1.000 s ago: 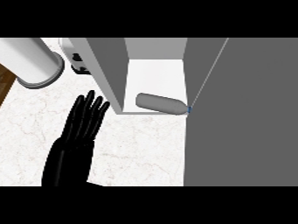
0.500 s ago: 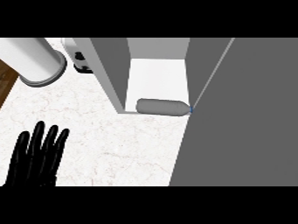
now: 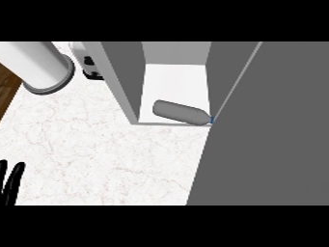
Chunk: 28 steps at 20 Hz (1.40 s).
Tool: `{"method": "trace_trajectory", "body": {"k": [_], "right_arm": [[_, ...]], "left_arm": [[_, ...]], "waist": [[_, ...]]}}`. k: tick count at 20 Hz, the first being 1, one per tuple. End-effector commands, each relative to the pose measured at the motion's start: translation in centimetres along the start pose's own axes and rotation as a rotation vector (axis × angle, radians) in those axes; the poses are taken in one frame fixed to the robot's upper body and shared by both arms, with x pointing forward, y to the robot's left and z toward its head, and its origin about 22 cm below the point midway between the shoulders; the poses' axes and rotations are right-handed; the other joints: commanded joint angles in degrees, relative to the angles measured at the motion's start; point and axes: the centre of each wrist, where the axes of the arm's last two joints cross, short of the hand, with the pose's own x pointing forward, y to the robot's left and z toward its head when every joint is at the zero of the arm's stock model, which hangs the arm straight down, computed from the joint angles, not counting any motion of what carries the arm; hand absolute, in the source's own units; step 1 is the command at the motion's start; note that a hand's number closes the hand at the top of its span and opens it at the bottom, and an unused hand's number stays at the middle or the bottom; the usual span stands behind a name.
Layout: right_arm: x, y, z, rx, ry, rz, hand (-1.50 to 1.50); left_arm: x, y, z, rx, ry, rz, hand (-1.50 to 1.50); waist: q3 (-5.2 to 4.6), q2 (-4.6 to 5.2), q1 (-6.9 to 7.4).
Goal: Pick up the bottled water, place it into the cabinet and close the cabinet
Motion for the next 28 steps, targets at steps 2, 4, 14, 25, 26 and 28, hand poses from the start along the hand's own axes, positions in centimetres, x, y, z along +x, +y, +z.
{"method": "trace_trajectory", "body": {"k": [2, 4, 14, 25, 26, 28], "right_arm": [[2.1, 4.1, -2.3, 0.110, -0.110, -0.141, 1.50], [2.7, 3.7, -3.0, 0.123, -0.092, -0.137, 1.50], [3.7, 4.7, -9.5, 0.081, -0.101, -0.239, 1.50], [4.8, 0.1, -18.4, 0.018, -0.061, -0.310, 1.50], [3.2, -0.9, -18.4, -0.019, -0.074, -0.334, 1.50], [3.8, -1.7, -19.9, -0.006, -0.072, -0.367, 1.50]], "left_arm": [[1.7, 1.9, 0.7, -0.015, -0.003, 0.009, -1.50], [1.9, 2.3, 1.6, 0.000, 0.016, 0.016, -1.50], [4.5, 5.1, 2.7, -0.025, 0.001, 0.013, -1.50], [6.9, 9.0, 5.7, -0.006, -0.002, 0.017, -1.50], [7.4, 9.1, 4.6, 0.002, -0.016, 0.027, -1.50], [7.6, 11.4, 6.9, 0.023, -0.013, 0.015, -1.50]], "waist": [[-0.30, -0.58, 0.65], [-0.35, -0.45, 1.51], [-0.26, -0.30, 1.70], [-0.14, -0.27, 0.64], [-0.09, -0.17, -0.07], [-0.14, -0.24, 0.72]]}}
